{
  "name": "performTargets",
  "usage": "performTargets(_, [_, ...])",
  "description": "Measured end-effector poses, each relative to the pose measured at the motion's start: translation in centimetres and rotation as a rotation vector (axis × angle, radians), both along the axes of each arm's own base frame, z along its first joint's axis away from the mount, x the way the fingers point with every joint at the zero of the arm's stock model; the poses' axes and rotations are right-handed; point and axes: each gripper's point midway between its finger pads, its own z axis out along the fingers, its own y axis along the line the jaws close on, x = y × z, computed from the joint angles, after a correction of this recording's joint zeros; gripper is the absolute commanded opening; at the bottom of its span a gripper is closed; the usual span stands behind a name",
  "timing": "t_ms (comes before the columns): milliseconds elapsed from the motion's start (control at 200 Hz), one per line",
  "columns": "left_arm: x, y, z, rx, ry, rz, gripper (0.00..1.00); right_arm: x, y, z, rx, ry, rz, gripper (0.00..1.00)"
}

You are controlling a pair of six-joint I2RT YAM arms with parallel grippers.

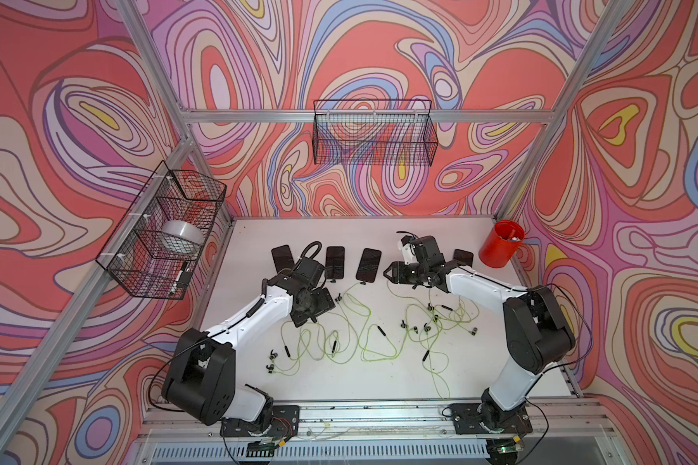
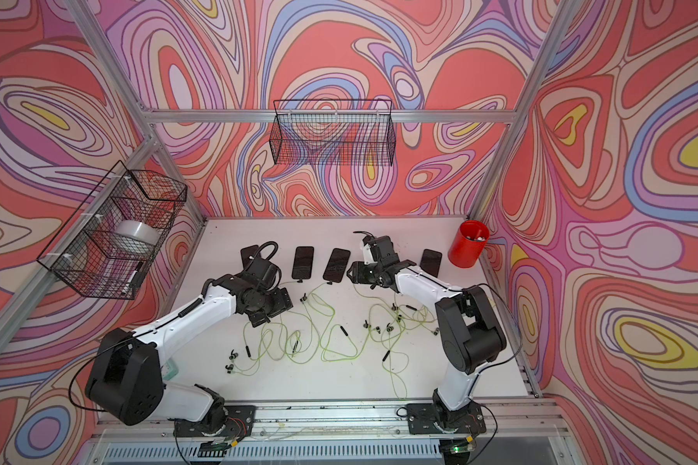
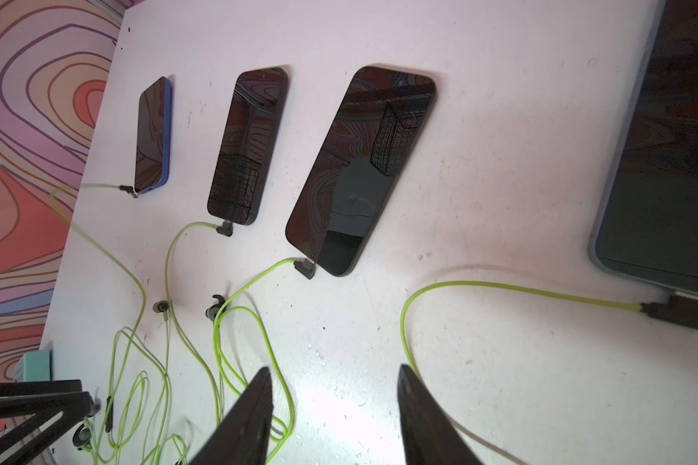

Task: Plug wired earphones into phones
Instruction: Adjust the wired earphone at the center of the board, then pick up the wired earphone from the center of the board.

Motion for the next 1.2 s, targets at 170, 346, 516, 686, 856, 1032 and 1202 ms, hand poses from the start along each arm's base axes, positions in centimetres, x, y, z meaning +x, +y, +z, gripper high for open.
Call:
performTargets(170, [0.7,3.7,2.1,-0.007,-0.032,0.053,0.98,-0.1,0.0,0.1,-0.001,0.008,0.002,0.51])
performTargets(346, [1.6,8.5,3.4,-0.011,-0.077,0.159,0.93,0.1,0.1,0.4,0.003,0.002,0.004,0.51])
performTargets(516, [5.7,12.7,2.1,-0.071,-0.109,0.335,0.9,0.0,0.3,0.4,0.009,0.007,0.01,0.51])
performTargets(686, [12.0,13.8,-0.9,-0.093,-0.097,0.434,0.91,-0.1,0.3,0.3,0.01,0.01,0.011,0.51])
performTargets(856, [16.1,14.2,-2.4,-0.134,-0.119,0.525,0.91,-0.8,0.0,-0.4,0.01,0.033,0.004,0.51])
performTargets(1032, [19.0,11.4,-1.8,-0.156,-0.152,0.49,0.89,-0.8,0.2,-0.3,0.027,0.038,0.0,0.51])
performTargets(1202, [21.2,9.2,-2.8,-0.156,-0.145,0.44,0.78,-0.8,0.2,-0.3,0.028,0.039,0.002,0.51])
